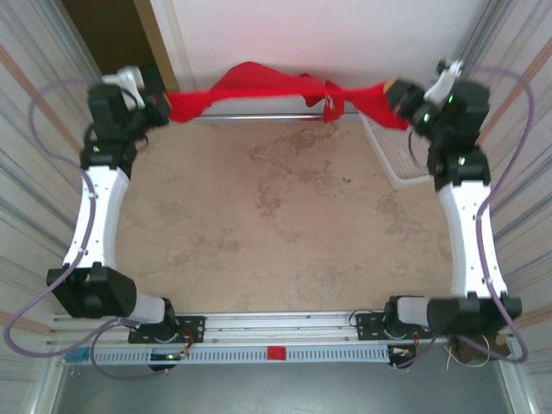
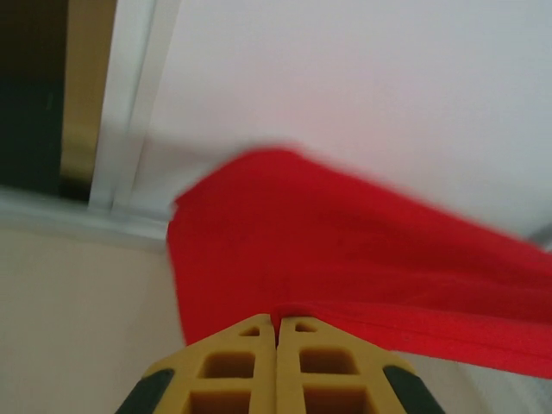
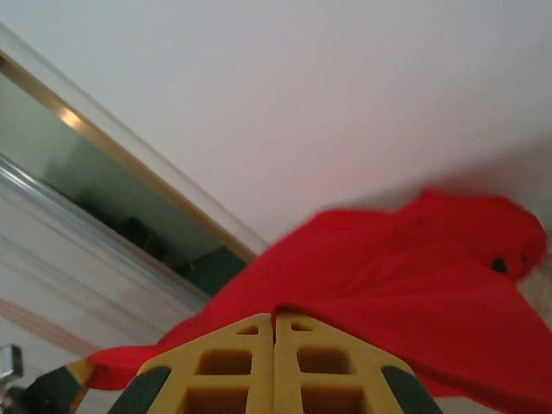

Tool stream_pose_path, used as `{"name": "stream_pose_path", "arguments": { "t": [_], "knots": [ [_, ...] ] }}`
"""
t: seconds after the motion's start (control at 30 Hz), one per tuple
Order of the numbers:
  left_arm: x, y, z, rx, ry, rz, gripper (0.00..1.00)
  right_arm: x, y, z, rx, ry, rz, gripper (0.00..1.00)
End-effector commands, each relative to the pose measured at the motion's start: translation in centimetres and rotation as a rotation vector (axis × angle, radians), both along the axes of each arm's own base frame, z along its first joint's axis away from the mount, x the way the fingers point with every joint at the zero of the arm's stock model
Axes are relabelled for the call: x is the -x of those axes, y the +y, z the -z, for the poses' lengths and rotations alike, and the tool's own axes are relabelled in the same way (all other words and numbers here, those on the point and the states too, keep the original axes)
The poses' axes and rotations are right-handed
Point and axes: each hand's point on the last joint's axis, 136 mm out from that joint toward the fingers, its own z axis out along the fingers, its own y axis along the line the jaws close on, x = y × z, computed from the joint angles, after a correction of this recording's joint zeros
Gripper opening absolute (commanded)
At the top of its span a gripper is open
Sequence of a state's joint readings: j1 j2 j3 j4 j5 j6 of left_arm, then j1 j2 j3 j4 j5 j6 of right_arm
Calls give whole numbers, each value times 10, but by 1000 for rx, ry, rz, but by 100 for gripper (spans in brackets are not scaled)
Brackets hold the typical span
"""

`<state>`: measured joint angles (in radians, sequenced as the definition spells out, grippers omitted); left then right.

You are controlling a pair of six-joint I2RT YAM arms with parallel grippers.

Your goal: Fold the inside-out t-shirt

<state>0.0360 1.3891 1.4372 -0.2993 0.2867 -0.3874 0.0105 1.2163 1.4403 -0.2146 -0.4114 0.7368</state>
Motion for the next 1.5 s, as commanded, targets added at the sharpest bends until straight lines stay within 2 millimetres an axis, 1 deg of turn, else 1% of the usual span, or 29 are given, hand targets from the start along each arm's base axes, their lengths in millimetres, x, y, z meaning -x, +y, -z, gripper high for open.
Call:
{"name": "stream_pose_path", "arguments": {
  "t": [0.0,0.07,0.13,0.17,0.23,0.27,0.37,0.43,0.53,0.63,0.7,0.87,1.03,1.17,1.23,1.37,1.47],
  "knots": [
    [34,12,94,29,170,-75,0,30,3,93,71,129,51,0],
    [67,15,149,50,276,-116,0,70,14,161,111,254,40,0],
    [96,16,189,67,372,-149,0,108,21,219,129,369,26,0],
    [111,18,205,57,419,-165,0,126,23,244,133,421,21,0],
    [134,24,227,53,483,-213,0,154,26,279,131,499,10,0],
    [143,26,235,54,508,-229,0,166,26,293,131,538,10,0],
    [164,32,253,40,572,-273,0,190,29,314,150,596,-7,0],
    [174,35,261,31,599,-295,0,198,29,322,174,618,-4,0],
    [185,33,270,40,631,-299,0,207,33,330,205,645,-19,0],
    [193,33,275,44,638,-303,0,209,34,335,232,651,-18,0],
    [197,34,277,34,644,-305,0,208,36,334,233,643,-15,0],
    [197,36,276,26,639,-314,0,195,42,317,259,600,-22,0],
    [190,40,265,17,621,-330,0,173,58,284,315,517,-55,0],
    [188,42,263,14,618,-344,0,155,74,266,355,479,-89,0],
    [189,44,263,15,620,-355,0,148,83,262,358,469,-113,0],
    [193,48,262,11,624,-383,1,139,99,260,354,467,-157,0],
    [198,50,260,6,626,-403,3,135,105,265,361,477,-170,0]
  ]
}}
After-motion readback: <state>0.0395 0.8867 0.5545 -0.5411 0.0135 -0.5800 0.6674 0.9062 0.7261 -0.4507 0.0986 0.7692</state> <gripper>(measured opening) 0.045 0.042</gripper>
